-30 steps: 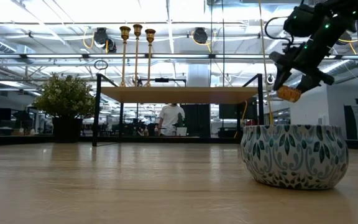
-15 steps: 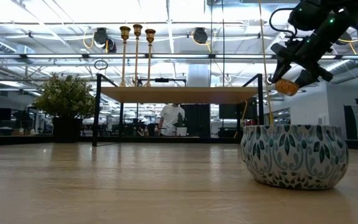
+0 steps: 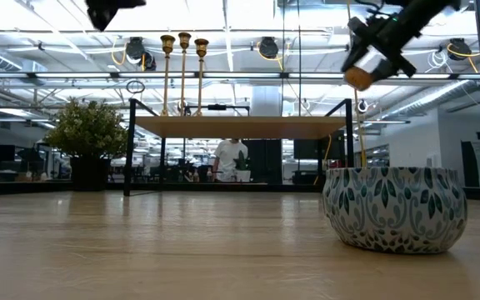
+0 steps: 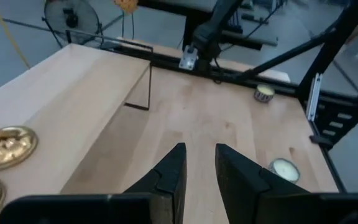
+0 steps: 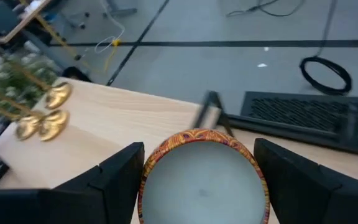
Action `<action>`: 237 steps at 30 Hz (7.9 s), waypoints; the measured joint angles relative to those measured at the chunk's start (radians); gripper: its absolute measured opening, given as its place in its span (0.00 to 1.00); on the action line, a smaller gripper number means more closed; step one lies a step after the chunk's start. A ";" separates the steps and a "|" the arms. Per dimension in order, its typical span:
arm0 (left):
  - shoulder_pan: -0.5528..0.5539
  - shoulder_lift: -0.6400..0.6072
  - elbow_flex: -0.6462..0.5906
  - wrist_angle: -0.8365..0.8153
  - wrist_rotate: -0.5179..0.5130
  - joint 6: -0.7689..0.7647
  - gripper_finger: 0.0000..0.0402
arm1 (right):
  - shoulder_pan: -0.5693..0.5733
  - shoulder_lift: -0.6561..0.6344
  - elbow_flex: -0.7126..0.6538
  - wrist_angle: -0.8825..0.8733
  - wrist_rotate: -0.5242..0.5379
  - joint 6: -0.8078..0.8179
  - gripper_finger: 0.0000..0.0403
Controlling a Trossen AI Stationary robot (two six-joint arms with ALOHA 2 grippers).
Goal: Pick & Place candle stick holders
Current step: Put the orange scented candle on the shelf, then put the black scented candle on the shelf
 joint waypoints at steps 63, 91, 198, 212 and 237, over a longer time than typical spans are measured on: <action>0.000 -0.398 -0.370 0.035 0.018 -0.057 0.21 | 0.170 1.069 0.964 -0.396 -0.055 -0.391 0.68; 0.000 -0.397 -0.370 0.032 0.017 -0.059 0.21 | 0.197 1.073 0.962 -0.404 -0.060 -0.431 0.74; 0.000 -0.396 -0.370 0.019 0.015 -0.029 0.21 | 1.347 0.282 -0.359 -0.169 -0.762 1.448 0.89; 0.000 -0.396 -0.370 0.019 0.015 -0.025 0.21 | 1.436 0.282 -0.457 0.010 -0.758 1.647 0.89; 0.000 -0.396 -0.370 0.019 0.015 -0.024 0.21 | 1.480 0.294 -0.498 0.054 -0.688 1.710 0.89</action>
